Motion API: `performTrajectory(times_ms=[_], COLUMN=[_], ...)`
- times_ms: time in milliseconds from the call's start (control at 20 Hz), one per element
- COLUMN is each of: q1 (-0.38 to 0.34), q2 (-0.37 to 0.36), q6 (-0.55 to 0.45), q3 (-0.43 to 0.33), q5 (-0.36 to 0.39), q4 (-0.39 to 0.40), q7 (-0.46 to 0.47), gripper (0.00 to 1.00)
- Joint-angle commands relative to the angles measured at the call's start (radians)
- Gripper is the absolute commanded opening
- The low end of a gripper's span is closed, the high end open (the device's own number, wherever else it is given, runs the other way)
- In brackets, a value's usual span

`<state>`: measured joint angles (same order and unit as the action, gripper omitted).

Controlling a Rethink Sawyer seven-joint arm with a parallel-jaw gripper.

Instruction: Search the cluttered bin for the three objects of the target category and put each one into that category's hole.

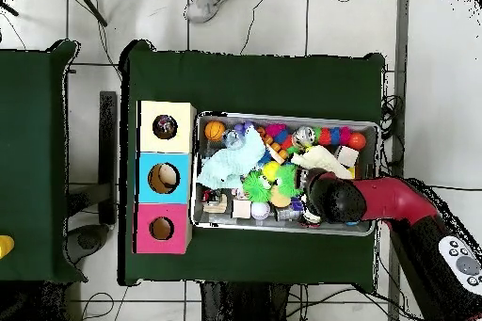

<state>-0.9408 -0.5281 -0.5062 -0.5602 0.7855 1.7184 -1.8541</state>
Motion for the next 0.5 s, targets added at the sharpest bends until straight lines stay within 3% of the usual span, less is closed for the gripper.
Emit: performTrajectory(times_ms=[50, 300, 500], q1=[0.064, 0.093, 0.076], q2=[0.003, -0.041, -0.091], q6=[-0.001, -0.053, -0.086], q3=[-0.024, -0.02, -0.049], q5=[0.065, 0.036, -0.007], q4=[-0.008, -0.007, 0.019], q7=[0.129, 0.128, 0.164], gripper=[1.0, 1.0, 1.0])
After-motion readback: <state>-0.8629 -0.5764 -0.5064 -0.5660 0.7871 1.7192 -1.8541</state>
